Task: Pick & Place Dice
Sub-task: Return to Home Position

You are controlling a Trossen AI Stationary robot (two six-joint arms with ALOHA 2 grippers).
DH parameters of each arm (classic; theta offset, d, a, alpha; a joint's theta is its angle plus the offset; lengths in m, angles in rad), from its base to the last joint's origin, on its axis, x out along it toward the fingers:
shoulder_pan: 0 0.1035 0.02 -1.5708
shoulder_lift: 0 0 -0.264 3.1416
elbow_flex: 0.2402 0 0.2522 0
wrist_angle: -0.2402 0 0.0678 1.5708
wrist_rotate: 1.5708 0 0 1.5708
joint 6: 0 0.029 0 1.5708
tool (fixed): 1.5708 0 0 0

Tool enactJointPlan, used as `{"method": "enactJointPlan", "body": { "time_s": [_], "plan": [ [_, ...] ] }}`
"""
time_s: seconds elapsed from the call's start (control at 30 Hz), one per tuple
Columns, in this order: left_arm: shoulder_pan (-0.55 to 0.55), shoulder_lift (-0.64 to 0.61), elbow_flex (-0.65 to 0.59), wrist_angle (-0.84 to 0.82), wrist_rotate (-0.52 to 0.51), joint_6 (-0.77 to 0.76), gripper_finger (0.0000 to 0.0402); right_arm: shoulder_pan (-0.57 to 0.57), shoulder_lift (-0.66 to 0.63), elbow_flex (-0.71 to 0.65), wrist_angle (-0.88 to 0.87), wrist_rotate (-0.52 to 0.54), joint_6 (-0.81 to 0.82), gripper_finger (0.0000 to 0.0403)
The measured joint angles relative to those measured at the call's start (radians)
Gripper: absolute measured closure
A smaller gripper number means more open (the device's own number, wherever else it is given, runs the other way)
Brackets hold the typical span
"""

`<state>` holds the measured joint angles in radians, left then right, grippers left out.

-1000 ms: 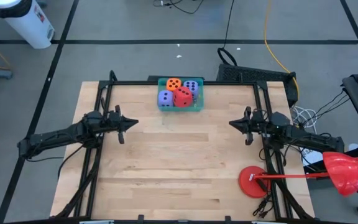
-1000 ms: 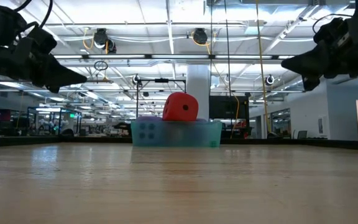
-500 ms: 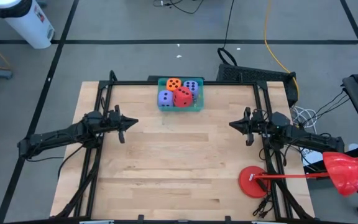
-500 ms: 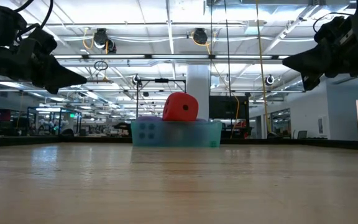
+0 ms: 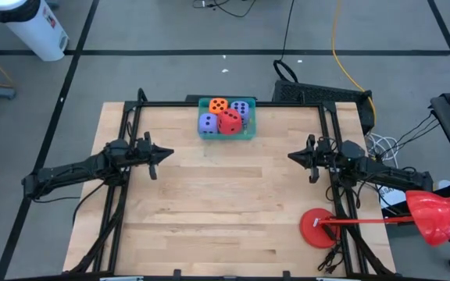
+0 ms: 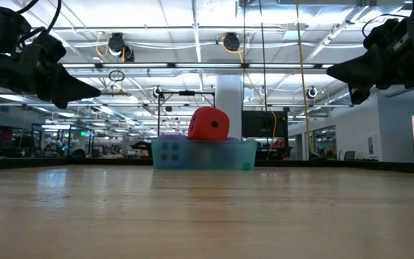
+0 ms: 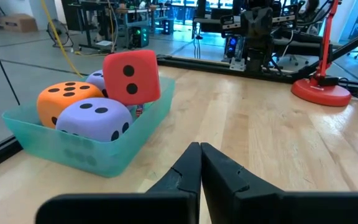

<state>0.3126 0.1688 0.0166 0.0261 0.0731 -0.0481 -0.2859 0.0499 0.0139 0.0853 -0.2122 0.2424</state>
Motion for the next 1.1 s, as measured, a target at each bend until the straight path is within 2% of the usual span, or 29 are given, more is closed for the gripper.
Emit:
{"method": "enactJointPlan", "body": {
  "time_s": [0.17,0.57,0.83,1.1],
  "plan": [
    [0.0,0.0,0.0,0.001,0.0,0.0,0.0376,0.0,0.0,0.0,0.0,0.001,0.0,0.0403],
    [0.0,0.0,0.0,0.001,0.0,-0.001,0.0398,0.0,0.0,0.0,0.001,0.001,0.0,0.0403],
    [0.0,0.0,0.0,0.001,-0.001,-0.002,0.0374,0.0,0.0,0.0,0.001,0.001,0.0,0.0403],
    [0.0,0.0,0.0,0.001,-0.001,-0.002,0.0371,0.0,0.0,0.0,0.001,0.001,0.0,0.0403]
  ]
}}
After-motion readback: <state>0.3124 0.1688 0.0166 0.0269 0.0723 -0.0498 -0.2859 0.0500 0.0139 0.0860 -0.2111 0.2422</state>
